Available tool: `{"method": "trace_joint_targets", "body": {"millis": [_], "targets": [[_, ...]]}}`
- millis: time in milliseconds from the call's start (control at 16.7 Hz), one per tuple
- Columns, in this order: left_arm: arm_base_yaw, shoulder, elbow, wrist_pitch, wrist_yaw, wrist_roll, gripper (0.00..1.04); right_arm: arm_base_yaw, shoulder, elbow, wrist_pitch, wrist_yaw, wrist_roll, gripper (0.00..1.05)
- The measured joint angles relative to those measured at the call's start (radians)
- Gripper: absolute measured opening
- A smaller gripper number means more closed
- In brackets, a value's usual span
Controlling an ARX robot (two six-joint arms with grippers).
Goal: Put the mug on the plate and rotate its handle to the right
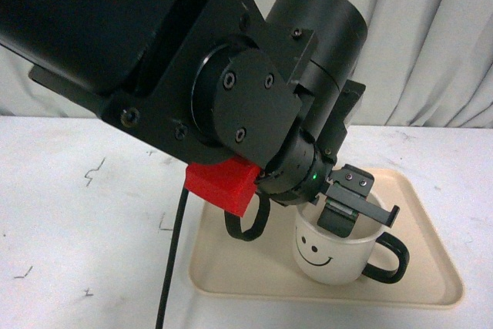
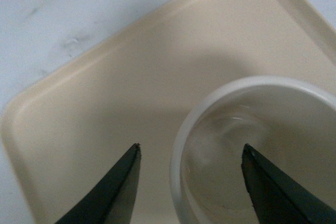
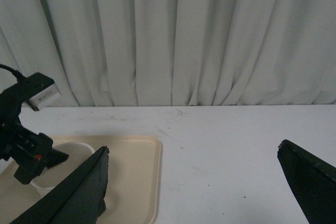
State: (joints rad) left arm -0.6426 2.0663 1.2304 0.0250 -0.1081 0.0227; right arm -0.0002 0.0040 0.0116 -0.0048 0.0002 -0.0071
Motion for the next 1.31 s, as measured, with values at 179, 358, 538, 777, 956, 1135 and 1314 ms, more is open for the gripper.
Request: {"method": "trace_joint_targets", "body": {"millis": [179,358,538,777,956,1135,1314], "targets": [[-0.004,-0.169,-0.049,0.019,-0.019,0.051,0.90,0.000,0.000,0.000,0.000,0.000,0.000,0.98],[0.023,-0.478,-0.194,0.223,-0.014,0.129,0.98,0.000,0.000,0.000,0.000,0.000,0.000,0.98],[0.024,-0.648,-0.291,0.510,-0.202,0.124,0.87,0.000,0.000,0.000,0.001,-0.001,0.000,0.98],[0.182,-0.829,-0.686,0.642,-0.373,0.003,0.47,0.000,0.000,0.000,0.000,0.000,0.000,0.98],[0.221,-0.912,-0.746,0.668,-0.340,-0.007,0.37,0.000,0.000,0.000,-0.001,0.000,0.000,0.98],[0.261,-0.989,-0.818,0.681,-0.283,-0.016,0.22,0.000,0.000,0.000,0.000,0.000,0.000,0.98],[0.339,-1.064,-0.953,0.667,-0.195,-0.018,0.02,0.000,0.000,0.000,0.000,0.000,0.000,0.98]]}}
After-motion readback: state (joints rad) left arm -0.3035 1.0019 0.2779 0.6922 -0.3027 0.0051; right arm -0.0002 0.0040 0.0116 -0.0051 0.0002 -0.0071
